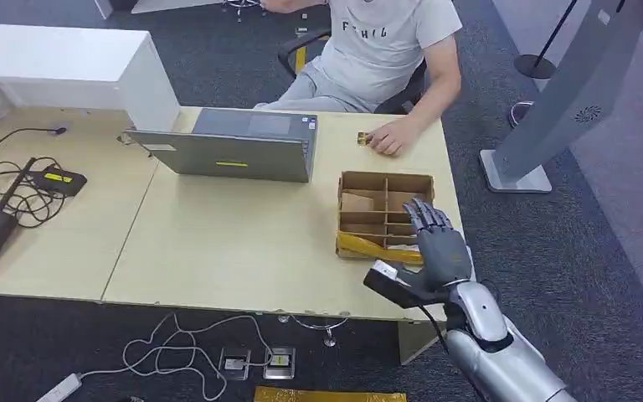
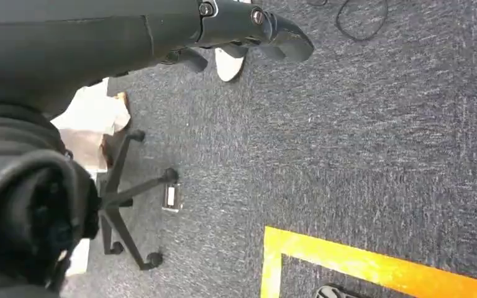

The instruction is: Pass the card to the sensor for recognition and then transmit it.

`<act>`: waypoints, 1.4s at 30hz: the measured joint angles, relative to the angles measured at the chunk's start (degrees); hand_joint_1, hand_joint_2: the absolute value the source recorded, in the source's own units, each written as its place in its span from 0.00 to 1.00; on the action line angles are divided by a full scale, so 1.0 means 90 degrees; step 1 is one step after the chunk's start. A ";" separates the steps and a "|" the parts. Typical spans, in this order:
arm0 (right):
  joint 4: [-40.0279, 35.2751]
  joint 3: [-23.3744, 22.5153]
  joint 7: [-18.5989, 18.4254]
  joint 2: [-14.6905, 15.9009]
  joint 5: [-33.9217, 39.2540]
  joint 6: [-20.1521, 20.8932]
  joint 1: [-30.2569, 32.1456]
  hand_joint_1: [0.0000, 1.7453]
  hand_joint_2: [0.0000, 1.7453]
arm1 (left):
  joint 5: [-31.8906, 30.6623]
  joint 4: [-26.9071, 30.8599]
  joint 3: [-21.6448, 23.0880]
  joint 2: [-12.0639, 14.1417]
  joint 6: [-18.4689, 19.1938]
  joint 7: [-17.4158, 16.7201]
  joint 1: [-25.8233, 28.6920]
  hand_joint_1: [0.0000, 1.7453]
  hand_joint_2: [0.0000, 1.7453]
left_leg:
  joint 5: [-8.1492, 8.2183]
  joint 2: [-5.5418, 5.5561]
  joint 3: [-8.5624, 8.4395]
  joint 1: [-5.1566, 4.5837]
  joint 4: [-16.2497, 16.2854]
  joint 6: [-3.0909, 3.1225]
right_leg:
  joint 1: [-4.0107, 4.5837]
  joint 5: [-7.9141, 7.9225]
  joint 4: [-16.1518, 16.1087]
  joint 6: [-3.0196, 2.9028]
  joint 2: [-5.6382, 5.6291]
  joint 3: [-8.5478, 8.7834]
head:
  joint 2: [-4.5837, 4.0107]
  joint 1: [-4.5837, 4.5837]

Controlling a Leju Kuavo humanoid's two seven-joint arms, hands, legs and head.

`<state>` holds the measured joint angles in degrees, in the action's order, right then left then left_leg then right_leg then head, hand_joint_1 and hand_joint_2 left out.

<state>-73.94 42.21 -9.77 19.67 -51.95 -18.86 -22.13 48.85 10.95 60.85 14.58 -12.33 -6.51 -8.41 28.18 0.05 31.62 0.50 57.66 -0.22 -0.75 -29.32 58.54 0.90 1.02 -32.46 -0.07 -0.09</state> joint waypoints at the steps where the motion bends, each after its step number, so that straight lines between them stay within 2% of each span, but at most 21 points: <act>1: 0.0019 0.0000 0.0000 -0.0015 0.0000 0.0000 -0.0005 0.00 1.00 | 0.0000 0.0000 0.0002 0.0000 0.0000 0.0000 0.0000 0.00 0.00 | 0.0000 0.0000 0.0000 0.0000 0.0000 0.0000 | 0.0000 0.0000 0.0000 0.0000 0.0000 0.0000 | 0.0000 0.0000; 36: 0.0716 -0.0044 0.0012 -0.0272 -0.0087 0.0163 -0.0322 0.00 1.00 | 0.0017 0.0000 0.0119 0.0002 -0.0022 0.0002 0.0001 0.00 0.00 | 0.0000 -0.0003 -0.0002 0.0000 0.0000 0.0000 | 0.0000 0.0000 0.0000 0.0000 -0.0004 -0.0001 | 0.0000 0.0000; 37: 0.0733 -0.0044 0.0015 -0.0277 -0.0046 0.0172 -0.0322 0.29 1.00 | 0.0019 0.0000 0.0119 0.0002 -0.0022 0.0002 0.0001 0.00 0.00 | 0.0000 -0.0003 -0.0001 0.0000 0.0000 0.0000 | 0.0000 0.0000 0.0000 0.0000 -0.0004 -0.0001 | 0.0000 0.0000; 38: 0.0745 -0.0048 0.0015 -0.0279 -0.0012 0.0184 -0.0322 0.90 1.00 | 0.0019 0.0000 0.0121 0.0002 -0.0024 0.0000 0.0001 0.00 0.00 | 0.0000 -0.0003 -0.0002 0.0000 0.0000 0.0000 | 0.0000 0.0000 0.0000 0.0000 -0.0004 -0.0002 | 0.0000 0.0000; 39: 0.0758 -0.0058 0.0012 -0.0282 0.0015 0.0209 -0.0323 1.00 1.00 | 0.0019 0.0000 0.0121 0.0002 -0.0027 0.0000 0.0001 0.00 0.00 | 0.0000 -0.0003 -0.0002 0.0000 0.0000 0.0000 | 0.0000 0.0000 0.0000 0.0000 -0.0004 -0.0001 | 0.0000 0.0000; 42: 0.0792 -0.0177 -0.0027 -0.0287 0.0039 0.0245 -0.0323 1.00 1.00 | 0.0024 0.0000 0.0121 0.0002 -0.0032 -0.0005 0.0001 0.00 0.00 | 0.0000 -0.0003 -0.0002 0.0000 0.0001 0.0000 | 0.0000 0.0000 0.0000 0.0000 -0.0004 -0.0001 | 0.0000 0.0002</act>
<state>-66.82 40.61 -10.01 17.09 -51.60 -16.65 -25.04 49.07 10.95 61.94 14.60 -12.61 -6.56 -8.40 28.17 0.03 31.60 0.50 57.67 -0.22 -0.75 -29.32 58.54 0.90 0.99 -32.47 -0.07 -0.07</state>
